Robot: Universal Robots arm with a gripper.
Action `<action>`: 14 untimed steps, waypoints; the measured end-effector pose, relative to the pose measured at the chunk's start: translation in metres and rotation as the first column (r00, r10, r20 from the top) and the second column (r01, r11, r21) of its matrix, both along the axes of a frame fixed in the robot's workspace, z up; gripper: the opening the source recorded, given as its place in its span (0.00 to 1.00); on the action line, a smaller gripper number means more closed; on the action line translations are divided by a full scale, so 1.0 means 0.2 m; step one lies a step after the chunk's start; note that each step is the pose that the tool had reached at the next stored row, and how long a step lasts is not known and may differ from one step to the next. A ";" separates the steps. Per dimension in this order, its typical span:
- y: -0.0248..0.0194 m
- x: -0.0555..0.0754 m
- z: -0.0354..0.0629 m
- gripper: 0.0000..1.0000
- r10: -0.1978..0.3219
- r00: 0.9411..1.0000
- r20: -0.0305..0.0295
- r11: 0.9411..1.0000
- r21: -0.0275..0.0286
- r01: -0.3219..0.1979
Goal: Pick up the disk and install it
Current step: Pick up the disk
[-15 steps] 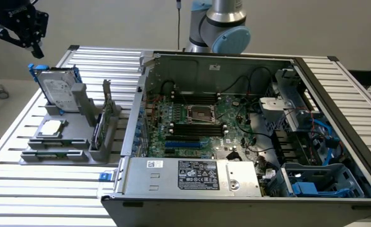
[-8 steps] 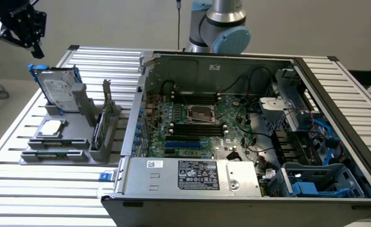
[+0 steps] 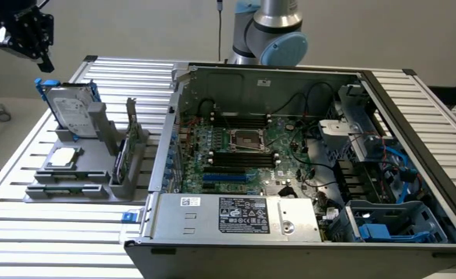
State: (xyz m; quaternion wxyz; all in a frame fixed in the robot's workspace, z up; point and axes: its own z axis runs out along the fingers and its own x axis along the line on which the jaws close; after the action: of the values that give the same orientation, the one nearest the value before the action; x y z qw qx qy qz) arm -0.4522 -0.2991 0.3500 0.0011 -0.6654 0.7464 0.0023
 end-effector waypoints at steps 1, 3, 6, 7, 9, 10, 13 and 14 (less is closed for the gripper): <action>0.000 0.00 0.000 0.11 0.018 1.000 0.000 1.000 -0.001 -0.018; 0.000 0.00 -0.001 0.11 0.054 0.999 0.001 0.999 -0.004 -0.054; 0.000 0.00 -0.001 0.11 0.108 0.994 0.001 0.994 -0.007 -0.108; 0.000 0.00 -0.001 0.11 0.126 0.992 0.001 0.992 -0.008 -0.126; 0.000 0.00 -0.002 0.11 0.162 0.987 0.001 0.987 -0.011 -0.162; 0.000 0.00 -0.002 0.11 0.177 0.984 0.001 0.984 -0.012 -0.177; 0.000 0.00 -0.002 0.12 0.182 0.983 0.002 0.983 -0.013 -0.182; 0.000 0.00 -0.002 0.17 0.182 0.983 0.002 0.983 -0.013 -0.182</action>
State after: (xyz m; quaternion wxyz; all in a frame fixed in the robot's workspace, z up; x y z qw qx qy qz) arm -0.4522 -0.2991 0.3495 -0.0023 -0.7310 0.6824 -0.0033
